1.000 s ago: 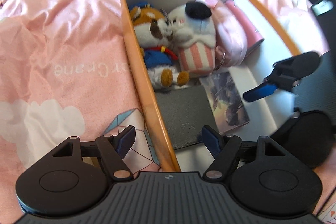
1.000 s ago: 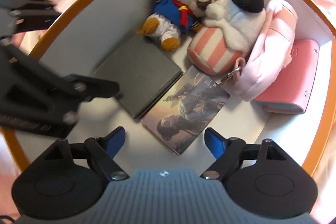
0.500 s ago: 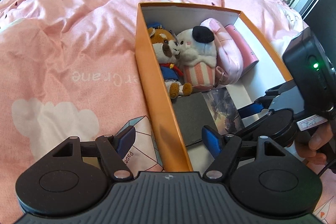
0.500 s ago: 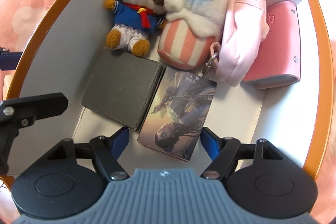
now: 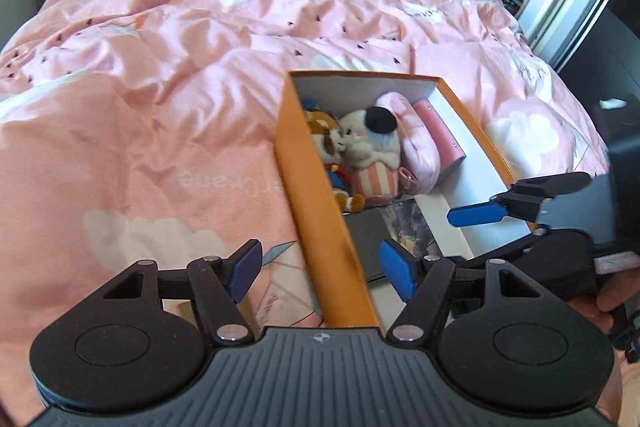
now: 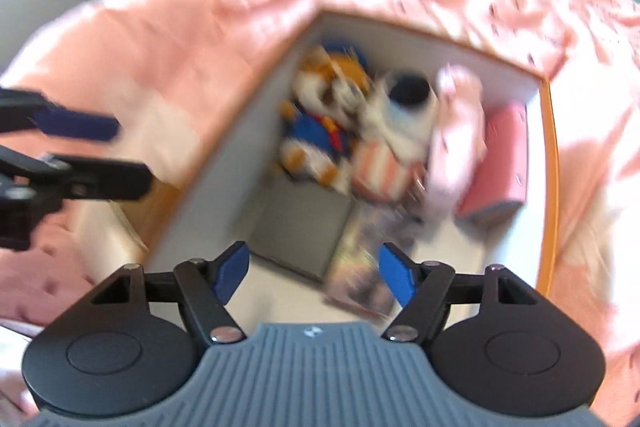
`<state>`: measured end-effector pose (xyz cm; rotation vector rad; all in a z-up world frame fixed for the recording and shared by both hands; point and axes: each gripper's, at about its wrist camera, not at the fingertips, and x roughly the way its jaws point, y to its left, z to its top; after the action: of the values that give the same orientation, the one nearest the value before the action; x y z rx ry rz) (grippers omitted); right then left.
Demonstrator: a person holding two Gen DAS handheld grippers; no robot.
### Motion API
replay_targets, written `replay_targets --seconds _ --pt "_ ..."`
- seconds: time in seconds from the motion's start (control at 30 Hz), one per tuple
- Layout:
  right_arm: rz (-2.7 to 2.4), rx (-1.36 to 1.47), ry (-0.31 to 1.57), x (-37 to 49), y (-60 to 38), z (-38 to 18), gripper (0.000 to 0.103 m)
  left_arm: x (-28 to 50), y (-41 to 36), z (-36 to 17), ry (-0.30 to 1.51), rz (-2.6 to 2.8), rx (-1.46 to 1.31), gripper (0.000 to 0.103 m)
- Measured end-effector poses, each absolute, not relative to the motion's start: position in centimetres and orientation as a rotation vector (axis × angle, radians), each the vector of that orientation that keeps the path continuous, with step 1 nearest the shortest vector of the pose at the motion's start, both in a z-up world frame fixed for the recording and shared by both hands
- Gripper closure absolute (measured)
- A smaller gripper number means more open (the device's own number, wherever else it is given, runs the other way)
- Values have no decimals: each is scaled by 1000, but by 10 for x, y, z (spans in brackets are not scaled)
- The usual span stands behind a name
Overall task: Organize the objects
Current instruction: 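Move the left gripper to the small brown cube box and grasp it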
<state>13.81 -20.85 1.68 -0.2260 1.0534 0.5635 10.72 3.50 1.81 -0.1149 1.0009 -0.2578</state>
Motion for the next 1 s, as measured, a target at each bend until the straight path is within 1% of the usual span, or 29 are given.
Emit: replay_targets --seconds 0.03,0.17,0.2,0.23,0.27,0.37,0.4,0.43,0.53,0.6,0.67,1.0 --pt "584 -208 1019 136 -188 25 38 104 39 21 1002 -246 -111 25" --pt "682 -205 915 110 -175 37 41 94 54 25 1011 -188 -86 28" --pt "701 -217 904 107 -166 40 45 92 58 23 1020 -174 -84 29" --pt "723 -229 899 104 -141 38 50 90 63 21 1030 -160 -84 29" --pt "744 -239 897 116 -127 32 53 88 66 19 1039 -147 -86 29" --pt "795 -279 889 114 -100 25 58 86 79 7 1070 -115 -116 29" --pt "806 -296 889 112 -94 23 63 87 83 2 1085 -109 -136 30" --pt "819 -316 893 109 -90 21 70 88 86 -2 1097 -102 -155 31" --pt "843 -379 901 109 -76 10 82 92 95 -16 1120 -61 -183 31" --pt "857 -429 912 114 -65 0 83 96 100 -24 1132 -49 -215 26" --pt "853 -486 928 122 -54 -8 84 102 103 -32 1151 -65 -246 24" --pt "919 -734 922 129 -33 -28 85 126 100 -73 1266 -40 -274 22"
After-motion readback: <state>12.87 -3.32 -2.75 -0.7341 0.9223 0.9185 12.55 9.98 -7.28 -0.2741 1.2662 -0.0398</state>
